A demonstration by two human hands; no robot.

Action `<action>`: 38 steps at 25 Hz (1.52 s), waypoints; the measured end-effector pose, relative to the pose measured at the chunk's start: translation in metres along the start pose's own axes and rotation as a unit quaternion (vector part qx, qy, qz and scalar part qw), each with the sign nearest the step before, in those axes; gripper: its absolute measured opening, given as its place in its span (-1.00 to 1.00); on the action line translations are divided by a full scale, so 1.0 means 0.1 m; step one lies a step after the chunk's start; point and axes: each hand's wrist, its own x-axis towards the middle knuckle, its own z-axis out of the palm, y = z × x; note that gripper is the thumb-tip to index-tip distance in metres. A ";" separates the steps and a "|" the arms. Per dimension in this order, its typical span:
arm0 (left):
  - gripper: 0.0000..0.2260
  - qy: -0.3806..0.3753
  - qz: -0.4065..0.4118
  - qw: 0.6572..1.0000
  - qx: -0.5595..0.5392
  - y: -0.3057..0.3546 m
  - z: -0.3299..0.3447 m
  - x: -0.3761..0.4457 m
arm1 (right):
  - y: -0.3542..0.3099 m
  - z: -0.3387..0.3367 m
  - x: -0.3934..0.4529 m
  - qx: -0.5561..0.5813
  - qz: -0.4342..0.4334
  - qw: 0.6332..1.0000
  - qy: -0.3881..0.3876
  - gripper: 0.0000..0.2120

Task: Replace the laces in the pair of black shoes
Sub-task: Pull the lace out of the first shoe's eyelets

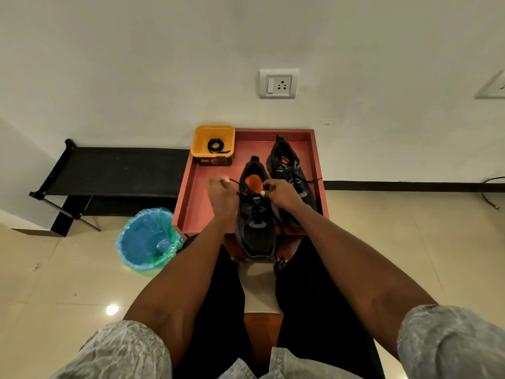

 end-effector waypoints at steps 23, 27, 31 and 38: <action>-0.61 -0.119 0.152 0.947 0.256 0.03 0.00 -0.01 | 0.04 0.03 -0.01 -0.003 -0.018 1.000 0.008 -0.72; -0.72 -0.282 0.247 0.850 0.369 -0.01 0.11 -0.07 | 0.04 0.02 -0.02 -0.011 -0.024 1.000 0.009 -0.77; -0.81 -0.141 0.191 0.952 0.195 -0.02 -0.01 -0.13 | 0.05 0.04 0.02 -0.013 -0.011 1.000 0.004 -0.72; -0.66 0.101 0.044 0.985 0.131 0.05 -0.17 0.04 | 0.01 0.05 0.01 -0.012 0.006 1.000 0.007 -0.70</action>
